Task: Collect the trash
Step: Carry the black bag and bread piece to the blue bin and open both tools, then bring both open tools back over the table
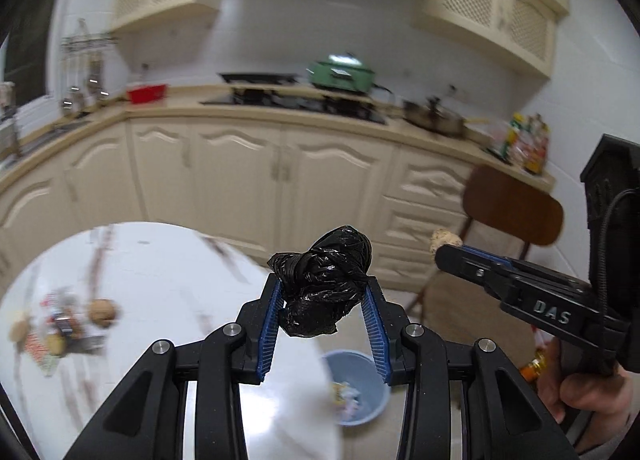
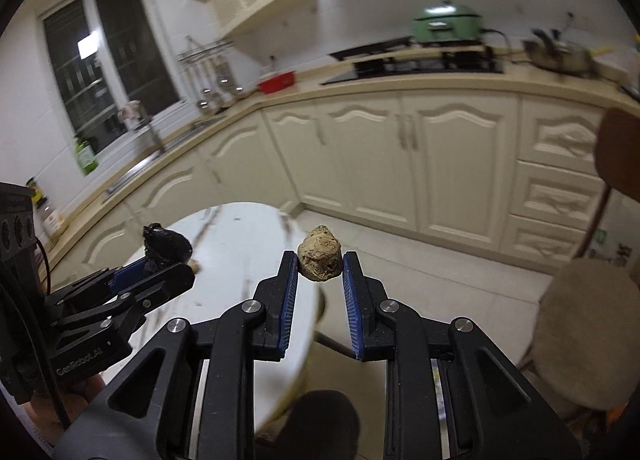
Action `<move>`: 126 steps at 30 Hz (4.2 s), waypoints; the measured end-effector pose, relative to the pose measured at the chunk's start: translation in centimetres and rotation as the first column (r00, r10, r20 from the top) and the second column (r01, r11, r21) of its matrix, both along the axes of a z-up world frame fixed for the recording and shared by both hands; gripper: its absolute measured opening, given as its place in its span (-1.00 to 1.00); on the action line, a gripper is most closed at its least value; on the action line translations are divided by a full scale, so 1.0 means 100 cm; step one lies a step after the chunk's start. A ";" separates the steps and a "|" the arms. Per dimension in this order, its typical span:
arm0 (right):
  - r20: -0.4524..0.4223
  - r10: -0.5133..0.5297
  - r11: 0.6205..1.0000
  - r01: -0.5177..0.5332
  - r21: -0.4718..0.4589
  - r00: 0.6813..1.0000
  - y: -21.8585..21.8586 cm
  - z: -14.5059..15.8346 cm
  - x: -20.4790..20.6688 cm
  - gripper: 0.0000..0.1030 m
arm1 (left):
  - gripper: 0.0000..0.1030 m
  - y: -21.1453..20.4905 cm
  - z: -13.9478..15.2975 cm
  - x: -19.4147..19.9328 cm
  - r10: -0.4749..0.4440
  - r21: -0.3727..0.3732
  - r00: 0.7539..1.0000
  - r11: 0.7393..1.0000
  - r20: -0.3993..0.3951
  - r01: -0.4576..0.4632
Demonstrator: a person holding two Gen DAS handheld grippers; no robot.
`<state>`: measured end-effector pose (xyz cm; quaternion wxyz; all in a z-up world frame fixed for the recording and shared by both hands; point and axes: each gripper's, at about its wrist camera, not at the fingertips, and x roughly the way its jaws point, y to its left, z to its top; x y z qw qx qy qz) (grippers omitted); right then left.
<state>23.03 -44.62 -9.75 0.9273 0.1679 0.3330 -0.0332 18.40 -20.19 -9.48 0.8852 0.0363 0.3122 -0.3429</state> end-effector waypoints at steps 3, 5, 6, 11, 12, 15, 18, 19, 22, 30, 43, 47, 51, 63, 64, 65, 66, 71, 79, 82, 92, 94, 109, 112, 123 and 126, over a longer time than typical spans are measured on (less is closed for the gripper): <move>-0.039 -0.061 0.998 0.062 0.019 0.997 -0.033 -0.017 -0.009 -0.58 | -0.31 -0.036 -0.016 0.008 -0.059 0.028 0.997 0.998 -0.045 0.061; -0.074 -0.098 0.994 0.101 0.038 0.992 -0.055 -0.033 -0.013 -0.58 | -0.31 -0.059 -0.029 0.016 -0.096 0.052 0.992 0.994 -0.081 0.101; -0.091 -0.113 0.992 0.118 0.045 0.989 -0.065 -0.042 -0.014 -0.58 | -0.31 -0.070 -0.036 0.020 -0.107 0.064 0.989 0.991 -0.100 0.114; -0.181 -0.152 0.981 0.171 0.096 0.972 -0.106 -0.089 -0.017 -0.58 | -0.31 -0.111 -0.071 0.045 -0.134 0.126 0.971 0.979 -0.196 0.161; -0.207 -0.157 0.978 0.182 0.106 0.966 -0.112 -0.102 -0.015 -0.58 | -0.31 -0.117 -0.077 0.052 -0.135 0.138 0.968 0.976 -0.212 0.167; -0.263 -0.164 0.971 0.203 0.129 0.951 -0.130 -0.132 -0.012 -0.58 | -0.31 -0.139 -0.095 0.076 -0.126 0.179 0.954 0.967 -0.272 0.179; -0.317 -0.163 0.963 0.221 0.155 0.934 -0.143 -0.163 -0.008 -0.58 | -0.31 -0.164 -0.109 0.101 -0.116 0.205 0.942 0.961 -0.315 0.187; -0.332 -0.161 0.960 0.226 0.165 0.929 -0.148 -0.172 -0.006 -0.58 | -0.31 -0.176 -0.109 0.112 -0.111 0.214 0.939 0.959 -0.326 0.188; -0.366 -0.154 0.954 0.234 0.186 0.918 -0.157 -0.194 -0.003 -0.58 | -0.31 -0.207 -0.125 0.137 -0.101 0.234 0.925 0.952 -0.367 0.197; -0.412 -0.141 0.943 0.249 0.223 0.900 -0.172 -0.227 0.006 -0.57 | -0.26 -0.253 -0.159 0.171 -0.093 0.274 0.900 0.935 -0.425 0.225; -0.461 -0.234 0.908 0.362 0.211 0.856 -0.189 -0.242 -0.006 0.85 | 0.80 -0.265 -0.166 0.152 -0.050 0.361 0.936 0.914 -0.348 0.184; -0.472 -0.300 0.887 0.425 0.183 0.829 -0.192 -0.232 -0.016 1.00 | 0.96 -0.259 -0.153 0.135 -0.074 0.343 0.948 0.921 -0.311 0.184; -0.458 -0.321 0.897 0.421 0.135 0.829 -0.186 -0.210 -0.017 1.00 | 0.98 -0.238 -0.134 0.117 -0.100 0.309 0.958 0.933 -0.269 0.184; -0.293 -0.327 0.929 0.363 0.078 0.899 -0.135 -0.104 -0.014 1.00 | 0.98 -0.113 -0.053 0.069 -0.099 0.174 0.985 0.977 -0.144 0.124; -0.271 -0.320 0.934 0.350 0.069 0.908 -0.126 -0.092 -0.013 1.00 | 0.98 -0.095 -0.043 0.062 -0.090 0.157 0.988 0.981 -0.125 0.109; -0.253 -0.315 0.938 0.340 0.062 0.915 -0.118 -0.082 -0.012 1.00 | 0.98 -0.082 -0.037 0.057 -0.081 0.144 0.990 0.985 -0.112 0.096; -0.233 -0.307 0.943 0.328 0.055 0.923 -0.110 -0.071 -0.011 1.00 | 0.98 -0.066 -0.031 0.051 -0.072 0.134 0.993 0.987 -0.099 0.085; -0.138 -0.259 0.964 0.264 0.021 0.956 -0.058 -0.023 -0.005 1.00 | 0.98 0.016 0.002 0.019 0.001 0.082 1.000 0.997 -0.007 -0.001; -0.009 -0.141 0.988 0.141 -0.060 0.990 0.038 0.040 0.012 1.00 | 0.98 0.137 0.038 -0.040 0.185 0.002 0.974 0.982 0.134 -0.187; 0.038 -0.099 0.989 0.103 -0.103 0.994 0.078 0.059 0.016 1.00 | 0.98 0.176 0.046 -0.068 0.253 -0.034 0.952 0.967 0.173 -0.251; 0.150 0.047 0.978 -0.015 -0.209 0.988 0.200 0.104 0.023 1.00 | 0.98 0.286 0.043 -0.157 0.452 -0.125 0.861 0.892 0.233 -0.435; 0.169 0.081 0.973 -0.041 -0.227 0.982 0.222 0.110 0.023 1.00 | 0.98 0.293 0.039 -0.171 0.484 -0.136 0.844 0.875 0.229 -0.465; 0.196 0.274 0.938 -0.217 -0.270 0.941 0.312 0.111 0.028 1.00 | 0.98 0.326 0.026 -0.206 0.608 -0.193 0.766 0.794 0.209 -0.577; 0.187 0.284 0.935 -0.229 -0.270 0.941 0.314 0.105 0.033 1.00 | 0.98 0.326 0.018 -0.198 0.615 -0.173 0.765 0.788 0.191 -0.590; 0.044 0.239 0.949 -0.224 -0.220 0.970 0.283 0.053 0.087 1.00 | 0.98 0.330 0.003 -0.103 0.618 -0.086 0.784 0.786 0.066 -0.612; -0.018 0.240 0.949 -0.238 -0.207 0.971 0.275 0.031 0.108 1.00 | 0.97 0.326 -0.012 -0.070 0.609 -0.040 0.793 0.793 0.016 -0.608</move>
